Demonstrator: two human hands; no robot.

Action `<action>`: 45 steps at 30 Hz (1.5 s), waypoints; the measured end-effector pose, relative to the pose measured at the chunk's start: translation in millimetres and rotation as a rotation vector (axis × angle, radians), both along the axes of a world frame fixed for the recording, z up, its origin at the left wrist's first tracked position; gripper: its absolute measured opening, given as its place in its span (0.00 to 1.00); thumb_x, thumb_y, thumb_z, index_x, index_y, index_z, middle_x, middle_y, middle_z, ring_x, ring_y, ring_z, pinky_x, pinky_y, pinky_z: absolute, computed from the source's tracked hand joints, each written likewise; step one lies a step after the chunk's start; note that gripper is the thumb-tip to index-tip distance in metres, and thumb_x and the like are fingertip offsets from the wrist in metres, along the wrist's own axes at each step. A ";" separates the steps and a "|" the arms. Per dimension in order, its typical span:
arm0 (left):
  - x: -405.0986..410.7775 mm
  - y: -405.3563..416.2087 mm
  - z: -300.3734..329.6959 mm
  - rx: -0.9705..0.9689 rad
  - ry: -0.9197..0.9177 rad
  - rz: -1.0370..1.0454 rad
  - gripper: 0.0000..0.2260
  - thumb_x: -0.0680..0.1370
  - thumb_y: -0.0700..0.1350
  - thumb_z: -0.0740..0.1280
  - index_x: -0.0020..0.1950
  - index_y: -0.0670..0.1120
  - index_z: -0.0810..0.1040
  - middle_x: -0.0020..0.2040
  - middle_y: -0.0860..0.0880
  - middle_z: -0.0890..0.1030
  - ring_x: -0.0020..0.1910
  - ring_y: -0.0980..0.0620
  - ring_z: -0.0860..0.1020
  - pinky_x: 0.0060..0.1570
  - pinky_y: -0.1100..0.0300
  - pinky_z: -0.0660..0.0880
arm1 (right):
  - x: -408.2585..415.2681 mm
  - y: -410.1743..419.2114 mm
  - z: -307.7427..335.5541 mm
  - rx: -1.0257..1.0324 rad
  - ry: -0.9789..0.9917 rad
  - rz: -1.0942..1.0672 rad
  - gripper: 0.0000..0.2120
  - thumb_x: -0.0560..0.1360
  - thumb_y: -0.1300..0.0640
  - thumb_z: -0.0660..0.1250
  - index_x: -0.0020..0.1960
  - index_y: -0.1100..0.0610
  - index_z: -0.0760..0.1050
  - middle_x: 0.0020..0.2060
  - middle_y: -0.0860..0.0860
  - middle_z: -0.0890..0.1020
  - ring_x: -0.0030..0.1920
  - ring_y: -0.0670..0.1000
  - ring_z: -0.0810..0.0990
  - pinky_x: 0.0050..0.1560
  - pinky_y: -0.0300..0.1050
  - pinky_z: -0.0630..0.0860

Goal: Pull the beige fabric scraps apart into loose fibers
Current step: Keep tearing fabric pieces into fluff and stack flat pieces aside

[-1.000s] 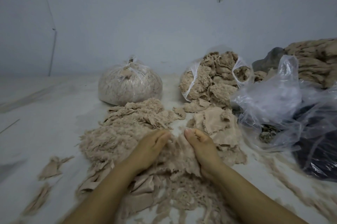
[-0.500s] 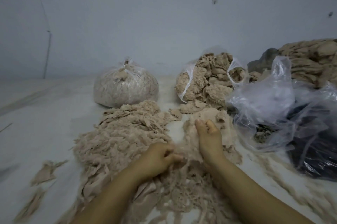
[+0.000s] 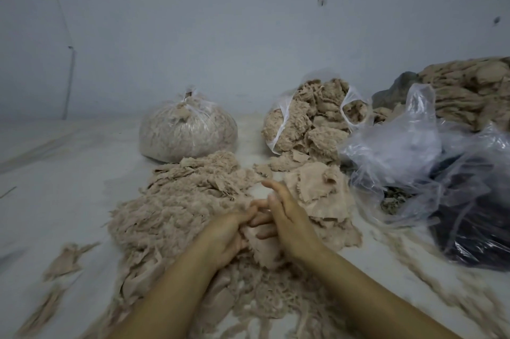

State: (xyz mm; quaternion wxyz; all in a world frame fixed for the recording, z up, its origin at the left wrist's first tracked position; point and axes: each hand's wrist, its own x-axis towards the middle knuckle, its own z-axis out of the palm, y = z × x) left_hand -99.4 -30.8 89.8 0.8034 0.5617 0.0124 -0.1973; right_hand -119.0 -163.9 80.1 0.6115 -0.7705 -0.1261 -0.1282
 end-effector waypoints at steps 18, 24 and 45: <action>2.0 4.2 6.5 0.404 -0.357 0.387 0.11 0.81 0.43 0.60 0.41 0.46 0.77 0.36 0.51 0.80 0.34 0.56 0.77 0.29 0.71 0.72 | 7.2 -16.9 -12.7 0.371 0.348 -0.055 0.13 0.79 0.51 0.63 0.38 0.57 0.71 0.29 0.51 0.74 0.29 0.48 0.73 0.31 0.40 0.74; 4.9 -12.1 1.9 0.488 -0.490 0.228 0.11 0.80 0.41 0.61 0.41 0.37 0.77 0.36 0.45 0.78 0.36 0.50 0.75 0.39 0.59 0.71 | -0.9 3.2 -11.3 0.363 0.341 0.117 0.13 0.69 0.44 0.72 0.38 0.53 0.77 0.35 0.52 0.79 0.38 0.51 0.77 0.39 0.44 0.73; 13.7 20.6 0.1 0.524 -0.430 0.230 0.16 0.82 0.45 0.57 0.35 0.43 0.70 0.20 0.52 0.65 0.18 0.57 0.59 0.20 0.66 0.57 | 35.0 -53.5 13.7 0.391 0.179 -0.229 0.03 0.75 0.55 0.70 0.44 0.51 0.83 0.44 0.48 0.86 0.45 0.44 0.82 0.45 0.31 0.77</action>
